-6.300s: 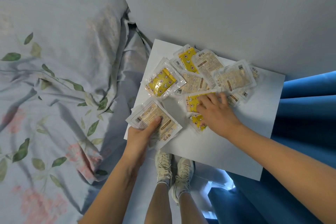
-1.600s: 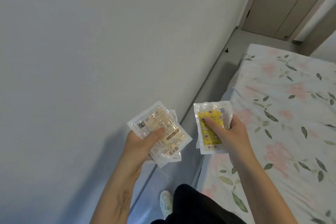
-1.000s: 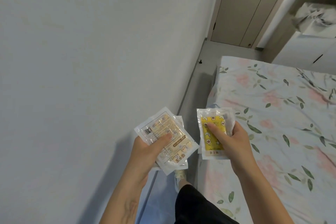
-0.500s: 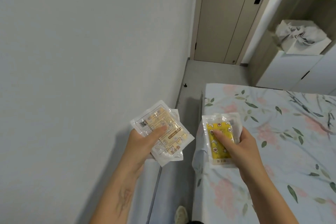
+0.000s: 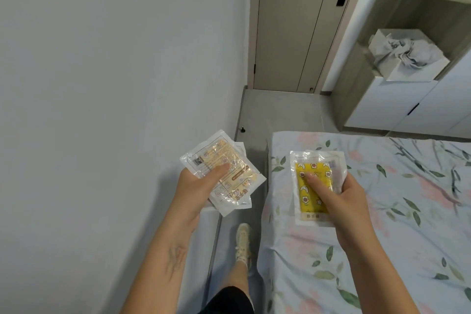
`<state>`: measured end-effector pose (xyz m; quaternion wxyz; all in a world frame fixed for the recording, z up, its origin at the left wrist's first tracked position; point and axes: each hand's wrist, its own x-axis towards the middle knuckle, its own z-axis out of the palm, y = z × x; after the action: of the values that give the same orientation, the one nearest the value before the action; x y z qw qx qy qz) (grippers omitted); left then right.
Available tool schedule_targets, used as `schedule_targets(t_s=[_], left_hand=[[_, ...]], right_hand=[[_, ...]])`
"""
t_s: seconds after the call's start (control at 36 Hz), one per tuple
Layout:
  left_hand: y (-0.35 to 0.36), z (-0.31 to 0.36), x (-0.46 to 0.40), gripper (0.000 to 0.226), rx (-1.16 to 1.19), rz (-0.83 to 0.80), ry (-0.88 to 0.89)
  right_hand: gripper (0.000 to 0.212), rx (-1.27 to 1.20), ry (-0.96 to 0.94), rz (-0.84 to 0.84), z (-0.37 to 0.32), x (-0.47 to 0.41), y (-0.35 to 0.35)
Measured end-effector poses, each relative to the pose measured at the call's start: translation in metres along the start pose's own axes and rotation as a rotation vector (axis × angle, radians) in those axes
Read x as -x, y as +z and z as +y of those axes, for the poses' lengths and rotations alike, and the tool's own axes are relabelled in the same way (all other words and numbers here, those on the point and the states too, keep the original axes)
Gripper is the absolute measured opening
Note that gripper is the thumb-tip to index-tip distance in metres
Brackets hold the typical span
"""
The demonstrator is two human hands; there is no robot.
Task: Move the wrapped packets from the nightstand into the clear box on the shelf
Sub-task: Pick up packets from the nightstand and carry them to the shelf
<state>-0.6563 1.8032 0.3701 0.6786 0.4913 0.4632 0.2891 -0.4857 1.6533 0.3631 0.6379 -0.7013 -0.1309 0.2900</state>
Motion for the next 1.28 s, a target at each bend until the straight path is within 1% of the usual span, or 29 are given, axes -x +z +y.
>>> schedule_targets(t_s=[0.14, 0.19, 0.28, 0.39, 0.53, 0.75, 0.83, 0.92, 1.06, 1.17, 1.28], left_hand=[[0.015, 0.016, -0.065, 0.02, -0.027, -0.067, -0.013], [0.022, 0.025, -0.094, 0.02, -0.032, -0.088, -0.014], [0.035, 0.041, -0.138, 0.019, -0.011, -0.089, -0.012], [0.049, 0.065, -0.198, 0.02, 0.021, -0.08, -0.008], [0.065, 0.096, -0.266, 0.02, 0.032, -0.08, 0.037], [0.096, 0.138, -0.348, 0.019, 0.016, -0.129, 0.116], [0.104, 0.144, -0.37, 0.02, 0.015, -0.138, 0.119], [0.11, 0.143, -0.386, 0.019, 0.011, -0.143, 0.085], [0.116, 0.137, -0.418, 0.021, 0.031, -0.103, 0.046], [0.128, 0.138, -0.452, 0.02, 0.031, -0.097, 0.032], [0.15, 0.147, -0.499, 0.02, 0.015, -0.116, 0.032]], right_hand=[[0.019, 0.02, 0.014, -0.009, -0.012, -0.066, 0.012], [0.02, 0.015, 0.027, -0.002, -0.017, -0.095, 0.02], [0.023, 0.031, 0.037, 0.01, -0.026, -0.141, 0.033], [0.02, 0.041, 0.031, 0.008, -0.046, -0.205, 0.054], [0.024, 0.04, 0.02, 0.01, -0.067, -0.273, 0.076], [0.027, -0.002, 0.041, 0.033, -0.081, -0.343, 0.098], [0.027, -0.01, 0.05, 0.044, -0.084, -0.364, 0.103], [0.029, -0.009, 0.053, 0.054, -0.088, -0.385, 0.108], [0.029, 0.028, 0.064, 0.035, -0.095, -0.424, 0.118], [0.016, 0.025, 0.062, 0.008, -0.102, -0.461, 0.124], [0.013, 0.016, 0.056, 0.011, -0.107, -0.507, 0.13]])
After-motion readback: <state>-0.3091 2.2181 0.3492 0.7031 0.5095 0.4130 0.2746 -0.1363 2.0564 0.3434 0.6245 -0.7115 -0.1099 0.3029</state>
